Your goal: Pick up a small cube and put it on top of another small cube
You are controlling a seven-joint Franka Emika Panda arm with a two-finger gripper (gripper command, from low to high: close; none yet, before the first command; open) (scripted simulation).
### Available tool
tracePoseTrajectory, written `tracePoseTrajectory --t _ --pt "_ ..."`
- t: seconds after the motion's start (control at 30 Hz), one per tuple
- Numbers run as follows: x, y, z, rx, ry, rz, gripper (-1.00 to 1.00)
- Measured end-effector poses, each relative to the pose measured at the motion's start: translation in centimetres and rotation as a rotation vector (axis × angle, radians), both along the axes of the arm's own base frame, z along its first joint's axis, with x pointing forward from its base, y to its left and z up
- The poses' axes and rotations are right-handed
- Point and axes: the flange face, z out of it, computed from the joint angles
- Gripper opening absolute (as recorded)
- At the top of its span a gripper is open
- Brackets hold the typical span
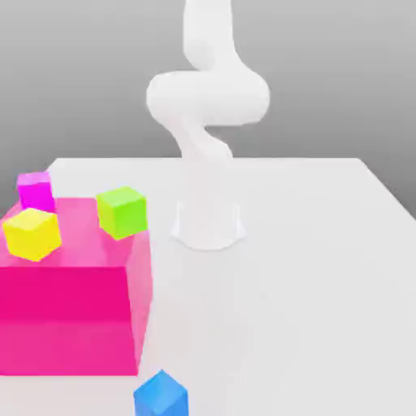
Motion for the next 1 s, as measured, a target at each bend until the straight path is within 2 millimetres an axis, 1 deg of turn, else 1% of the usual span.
tracePoseTrajectory --t 0.1,0.23,0.37,0.47,0.57,0.67,0.77,0.87,1.0 --pt "3.8 -0.7 -4.6 -0.043 0.083 0.077 0.0" --pt "7.8 -1.5 -11.1 -0.094 0.186 0.177 0.0" --pt "10.8 -2.2 -18.1 -0.14 0.286 0.279 0.0" --pt "12.2 -2.7 -23.5 -0.173 0.361 0.357 0.0" --pt "13.1 -3.3 -29.1 -0.203 0.435 0.435 0.0" --pt "13.3 -4.0 -34.7 -0.232 0.509 0.514 0.0" --pt "12.9 -4.7 -40.2 -0.259 0.582 0.597 0.0" --pt "11.9 -5.5 -45.5 -0.283 0.656 0.682 0.0" --pt "11.5 -5.8 -51.4 -0.294 0.688 0.719 0.0"
